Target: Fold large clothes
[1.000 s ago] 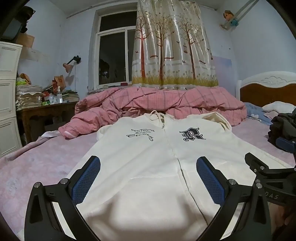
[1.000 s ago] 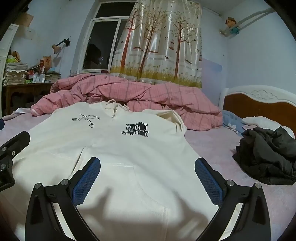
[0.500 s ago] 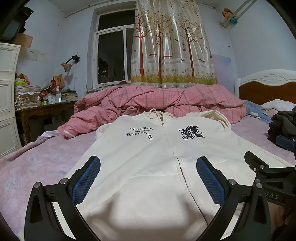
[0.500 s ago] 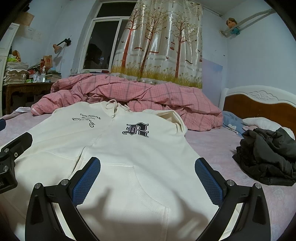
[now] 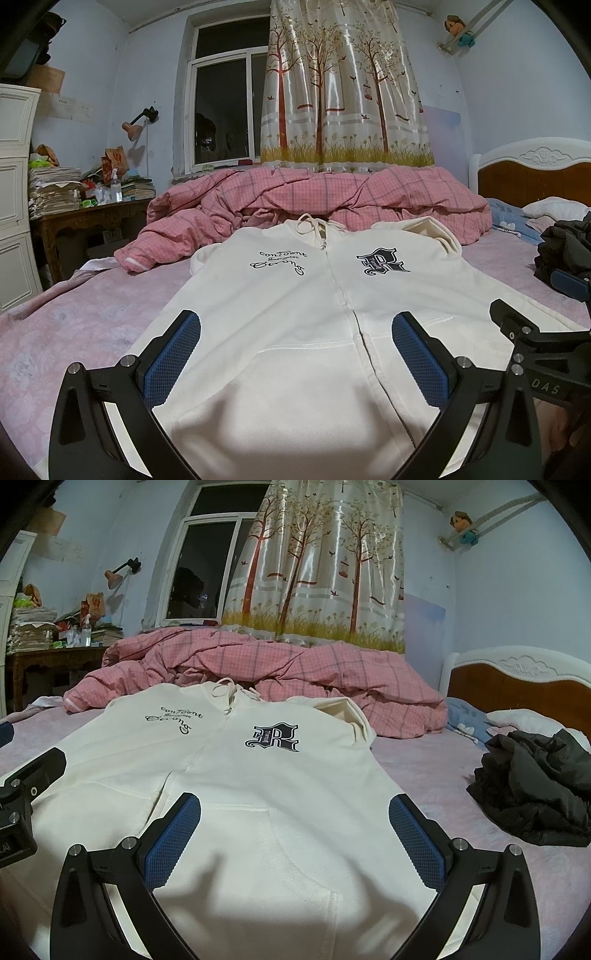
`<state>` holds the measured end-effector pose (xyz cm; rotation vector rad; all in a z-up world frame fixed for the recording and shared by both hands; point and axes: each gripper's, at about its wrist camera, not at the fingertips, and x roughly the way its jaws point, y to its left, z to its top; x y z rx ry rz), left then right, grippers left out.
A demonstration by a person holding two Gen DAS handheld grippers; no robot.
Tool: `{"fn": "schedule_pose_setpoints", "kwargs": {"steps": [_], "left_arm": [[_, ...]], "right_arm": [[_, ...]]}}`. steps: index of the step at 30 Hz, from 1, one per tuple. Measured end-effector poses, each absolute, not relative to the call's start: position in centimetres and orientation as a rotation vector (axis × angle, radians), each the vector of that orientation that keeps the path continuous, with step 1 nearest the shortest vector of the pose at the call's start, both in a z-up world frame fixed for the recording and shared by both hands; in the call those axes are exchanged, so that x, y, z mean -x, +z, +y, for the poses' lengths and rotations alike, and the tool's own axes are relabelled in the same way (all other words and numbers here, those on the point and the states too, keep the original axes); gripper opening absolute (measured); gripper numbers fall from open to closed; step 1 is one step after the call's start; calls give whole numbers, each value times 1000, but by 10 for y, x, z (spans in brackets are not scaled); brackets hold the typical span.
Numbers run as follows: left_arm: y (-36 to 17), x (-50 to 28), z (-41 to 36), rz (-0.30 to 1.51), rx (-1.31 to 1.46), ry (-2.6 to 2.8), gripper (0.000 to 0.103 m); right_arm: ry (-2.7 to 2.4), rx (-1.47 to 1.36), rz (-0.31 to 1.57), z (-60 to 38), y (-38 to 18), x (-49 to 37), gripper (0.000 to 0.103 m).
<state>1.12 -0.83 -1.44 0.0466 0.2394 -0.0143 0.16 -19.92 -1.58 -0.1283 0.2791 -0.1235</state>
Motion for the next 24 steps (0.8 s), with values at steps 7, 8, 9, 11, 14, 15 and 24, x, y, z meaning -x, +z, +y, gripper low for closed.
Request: {"fn": "schedule_pose_setpoints", "kwargs": {"steps": [7, 8, 9, 11, 14, 15, 24], "left_arm": [[-15, -12, -9, 241, -46, -14, 103], [-15, -12, -9, 241, -46, -14, 103], [-15, -12, -9, 240, -46, -14, 103], [-14, -12, -9, 240, -47, -14, 103], [-14, -12, -8, 240, -47, -14, 103], [-14, -12, -8, 238, -47, -13, 103], [-10, 5, -5, 161, -36, 36, 103]], "right_arm": [[-121, 121, 279, -198, -18, -2, 102], [-121, 121, 280, -198, -18, -2, 102], [-122, 122, 279, -199, -18, -1, 102], [-122, 121, 280, -198, -18, -2, 102], [-122, 119, 278, -198, -18, -2, 103], [-122, 120, 279, -199, -17, -1, 102], [-132, 117, 248, -197, -17, 3, 102]]}}
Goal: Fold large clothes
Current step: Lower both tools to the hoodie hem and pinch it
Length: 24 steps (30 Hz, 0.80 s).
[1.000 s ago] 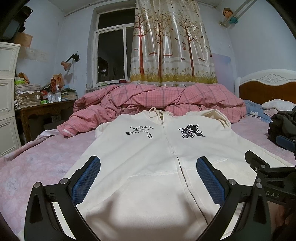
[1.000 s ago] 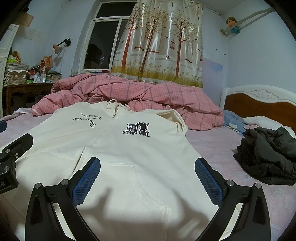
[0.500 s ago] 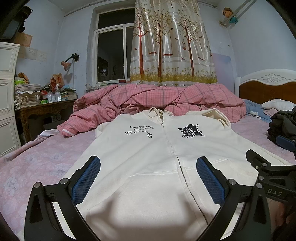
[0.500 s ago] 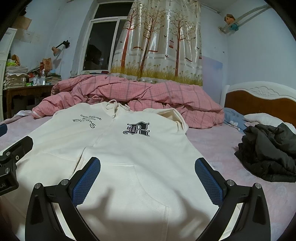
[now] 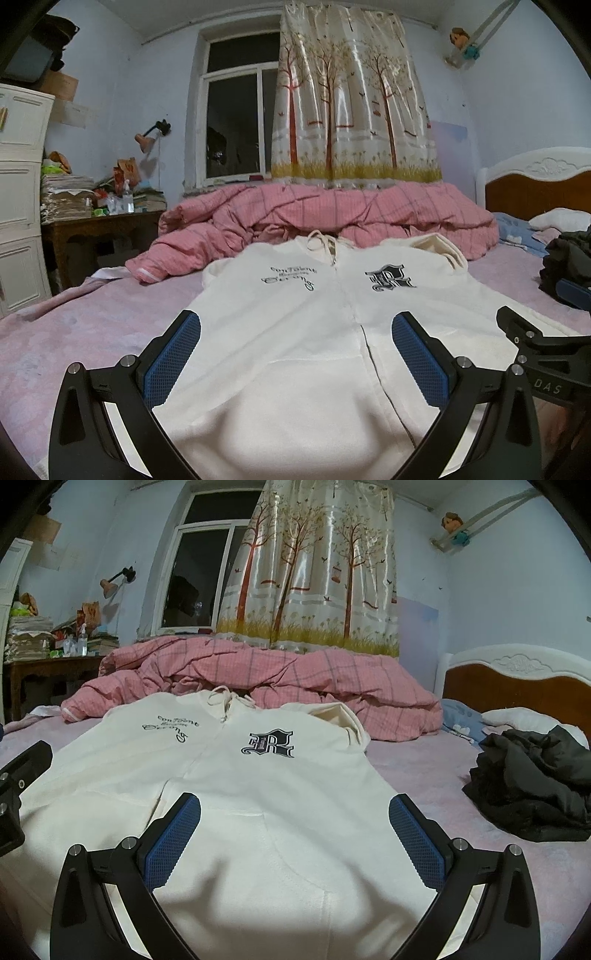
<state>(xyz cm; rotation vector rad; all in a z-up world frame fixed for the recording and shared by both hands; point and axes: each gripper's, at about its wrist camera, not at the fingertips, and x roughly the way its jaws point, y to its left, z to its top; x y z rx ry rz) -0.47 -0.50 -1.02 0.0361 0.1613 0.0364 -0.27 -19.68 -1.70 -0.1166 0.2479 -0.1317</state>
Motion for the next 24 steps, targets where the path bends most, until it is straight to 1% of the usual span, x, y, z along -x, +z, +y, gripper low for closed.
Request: {"fn": "schedule_pose_setpoints", "kwargs": {"steps": [5, 8, 11, 17, 24], "left_arm": [[-5, 26, -4, 73, -58, 124, 103], [-2, 41, -9, 2, -80, 102, 103], [0, 46, -12, -26, -99, 108, 103], [3, 38, -1, 15, -47, 96, 103], [6, 43, 13, 53, 30, 66, 103]], "right_arm": [[-84, 58, 285, -204, -17, 2, 102], [-76, 32, 265, -207, -15, 8, 102], [-82, 38, 255, -206, -14, 10, 102], [-83, 79, 221, -194, -11, 20, 102], [-119, 58, 179, -204, -2, 36, 102]]}}
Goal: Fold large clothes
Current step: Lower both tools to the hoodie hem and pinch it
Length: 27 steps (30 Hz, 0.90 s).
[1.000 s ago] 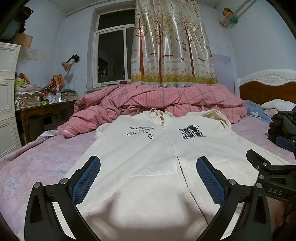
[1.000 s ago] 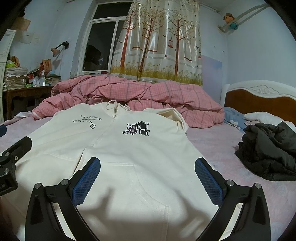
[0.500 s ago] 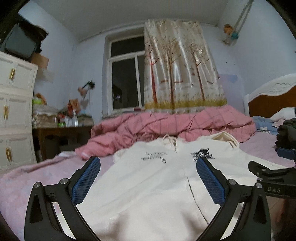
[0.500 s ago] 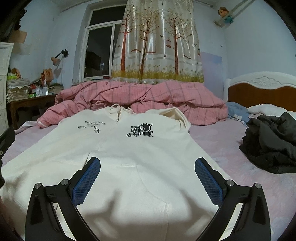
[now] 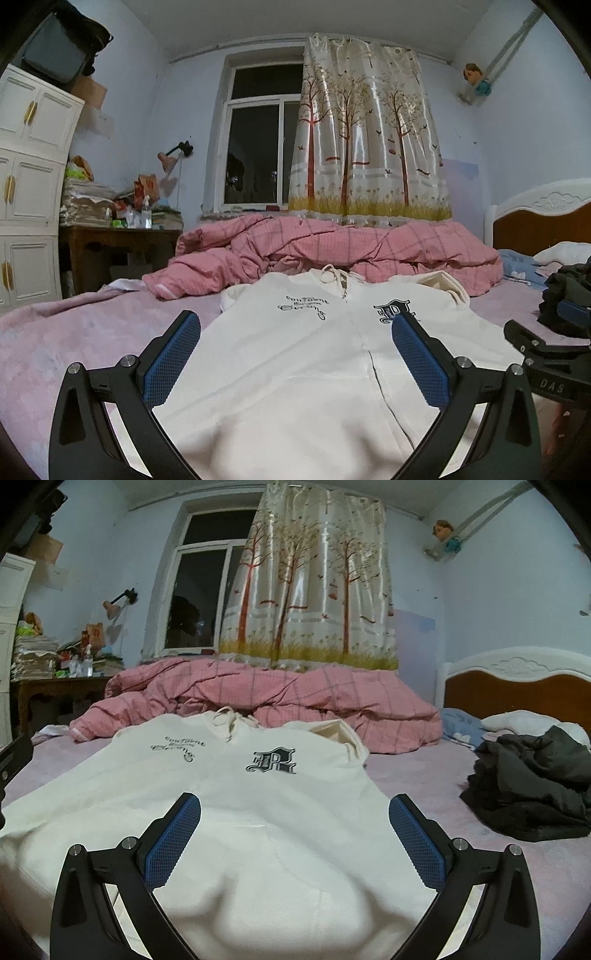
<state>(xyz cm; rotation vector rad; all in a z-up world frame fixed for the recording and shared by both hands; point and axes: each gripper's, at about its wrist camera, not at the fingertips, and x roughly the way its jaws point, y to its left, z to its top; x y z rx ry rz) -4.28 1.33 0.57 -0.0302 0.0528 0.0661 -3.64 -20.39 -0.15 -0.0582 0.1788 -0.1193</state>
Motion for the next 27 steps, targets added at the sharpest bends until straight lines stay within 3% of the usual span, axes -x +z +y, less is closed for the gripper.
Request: {"fn": "schedule_pose_setpoints", "kwargs": {"steps": [9, 14, 19, 27], "left_arm": [[37, 74, 6, 22, 67, 128, 103], [40, 87, 4, 54, 32, 86, 103], [23, 93, 10, 99, 10, 99, 103], [8, 94, 45, 157, 70, 169, 103]], "right_arm": [[-110, 52, 183, -213, 12, 55, 102], [-62, 32, 236, -236, 16, 78, 87], [-74, -130, 319, -298, -2, 101, 64], [-275, -262, 392, -392, -54, 130, 59]]}}
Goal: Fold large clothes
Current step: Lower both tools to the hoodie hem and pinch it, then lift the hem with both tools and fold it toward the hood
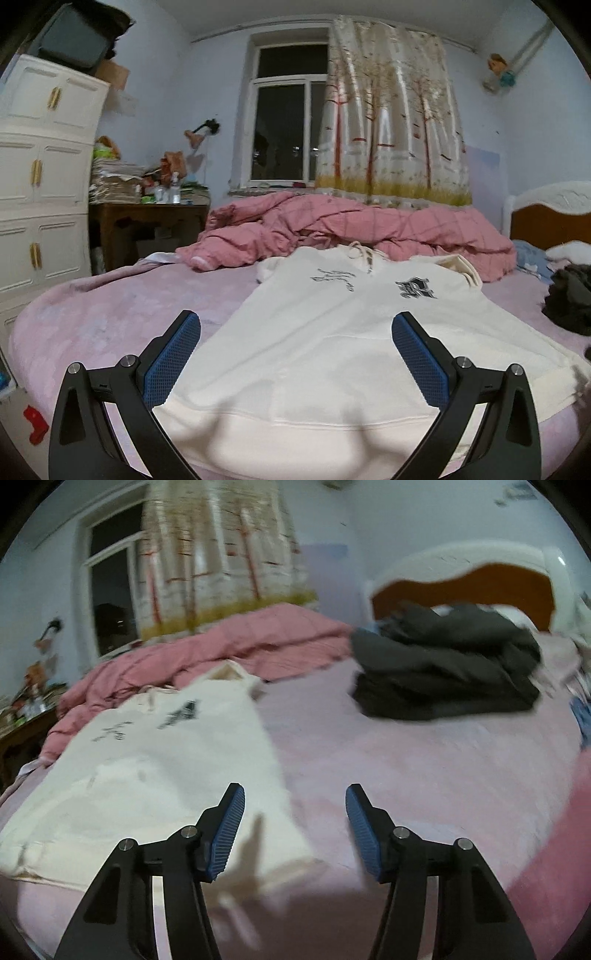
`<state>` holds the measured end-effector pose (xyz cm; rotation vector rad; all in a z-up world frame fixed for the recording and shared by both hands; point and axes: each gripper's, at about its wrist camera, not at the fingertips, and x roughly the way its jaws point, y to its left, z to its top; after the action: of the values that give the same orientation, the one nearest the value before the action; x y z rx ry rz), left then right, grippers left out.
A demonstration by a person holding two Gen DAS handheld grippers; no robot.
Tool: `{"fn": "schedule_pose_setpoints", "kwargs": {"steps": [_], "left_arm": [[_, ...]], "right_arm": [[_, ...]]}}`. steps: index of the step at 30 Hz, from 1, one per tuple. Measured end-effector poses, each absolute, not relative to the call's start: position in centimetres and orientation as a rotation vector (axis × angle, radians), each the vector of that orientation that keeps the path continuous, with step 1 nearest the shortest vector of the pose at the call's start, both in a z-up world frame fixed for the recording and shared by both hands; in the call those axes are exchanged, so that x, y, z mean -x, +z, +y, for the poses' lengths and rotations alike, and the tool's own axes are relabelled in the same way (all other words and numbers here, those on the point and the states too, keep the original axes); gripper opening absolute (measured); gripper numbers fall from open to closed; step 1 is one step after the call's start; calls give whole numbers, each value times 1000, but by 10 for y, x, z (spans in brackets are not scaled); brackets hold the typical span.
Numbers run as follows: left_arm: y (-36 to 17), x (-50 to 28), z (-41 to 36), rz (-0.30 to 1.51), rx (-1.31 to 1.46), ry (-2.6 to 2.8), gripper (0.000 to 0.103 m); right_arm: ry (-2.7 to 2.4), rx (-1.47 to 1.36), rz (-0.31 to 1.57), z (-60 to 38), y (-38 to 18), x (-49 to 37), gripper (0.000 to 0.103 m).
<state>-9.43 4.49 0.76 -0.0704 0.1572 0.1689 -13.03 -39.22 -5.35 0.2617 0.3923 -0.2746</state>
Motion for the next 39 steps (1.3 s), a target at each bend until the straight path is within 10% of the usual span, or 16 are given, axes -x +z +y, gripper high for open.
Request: {"fn": "schedule_pose_setpoints", "kwargs": {"steps": [14, 21, 27, 32, 39], "left_arm": [[-33, 112, 127, 253, 128, 322, 103], [-63, 112, 152, 353, 228, 327, 103], [-74, 102, 162, 414, 342, 210, 65], [-72, 92, 160, 429, 365, 143, 5], [-11, 137, 151, 186, 304, 242, 5]], "right_arm": [[-38, -291, 441, -377, -79, 130, 44], [-25, -365, 470, -369, -72, 117, 10], [-102, -300, 449, -354, -74, 116, 10], [-163, -306, 420, -356, -70, 122, 8], [-187, -425, 275, -365, -24, 154, 7]]}}
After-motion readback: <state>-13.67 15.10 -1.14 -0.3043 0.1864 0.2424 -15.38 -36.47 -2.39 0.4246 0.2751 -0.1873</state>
